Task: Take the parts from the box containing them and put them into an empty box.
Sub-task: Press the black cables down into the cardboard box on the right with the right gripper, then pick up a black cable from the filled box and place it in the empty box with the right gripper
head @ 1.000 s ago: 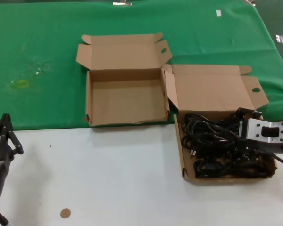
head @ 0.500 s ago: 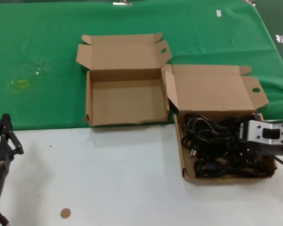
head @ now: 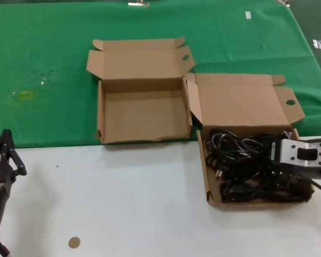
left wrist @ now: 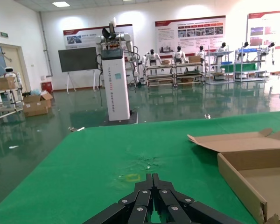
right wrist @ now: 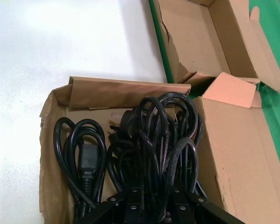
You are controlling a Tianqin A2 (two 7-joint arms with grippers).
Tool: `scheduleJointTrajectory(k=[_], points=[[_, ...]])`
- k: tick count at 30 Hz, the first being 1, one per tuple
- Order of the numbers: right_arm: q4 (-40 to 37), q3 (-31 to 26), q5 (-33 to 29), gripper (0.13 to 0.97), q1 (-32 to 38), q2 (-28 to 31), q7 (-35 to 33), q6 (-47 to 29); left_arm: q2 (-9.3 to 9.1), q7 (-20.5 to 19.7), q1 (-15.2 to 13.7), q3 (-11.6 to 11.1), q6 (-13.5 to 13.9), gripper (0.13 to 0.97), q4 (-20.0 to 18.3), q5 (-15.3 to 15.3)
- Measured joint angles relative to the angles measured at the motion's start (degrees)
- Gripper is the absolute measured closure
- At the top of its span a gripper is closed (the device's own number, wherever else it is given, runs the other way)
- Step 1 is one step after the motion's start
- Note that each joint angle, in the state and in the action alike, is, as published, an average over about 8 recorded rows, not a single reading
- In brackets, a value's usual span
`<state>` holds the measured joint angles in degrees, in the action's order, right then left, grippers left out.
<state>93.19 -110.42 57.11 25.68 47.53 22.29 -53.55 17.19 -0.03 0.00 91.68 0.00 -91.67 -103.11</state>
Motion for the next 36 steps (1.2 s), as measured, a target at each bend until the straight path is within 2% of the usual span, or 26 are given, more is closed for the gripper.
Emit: scheduleJointTrajectory(k=[3, 17, 36], points=[[0.3, 0.4, 0.3, 0.879, 0.1, 0.1, -0.1, -0.5, 0.0, 0.0, 0.0, 0.0, 0.0, 0.945, 0.0, 0.0], [1.4, 1.7, 1.2, 0.881, 4.8, -1.0, 0.7, -2.9, 0.0, 0.0, 0.0, 0.0, 0.0, 0.945, 0.0, 0.0], [-4.2, -4.9, -8.6, 0.882, 17.6, -17.9, 1.9, -3.3, 0.0, 0.0, 0.0, 0.0, 0.0, 0.945, 0.0, 0.0]])
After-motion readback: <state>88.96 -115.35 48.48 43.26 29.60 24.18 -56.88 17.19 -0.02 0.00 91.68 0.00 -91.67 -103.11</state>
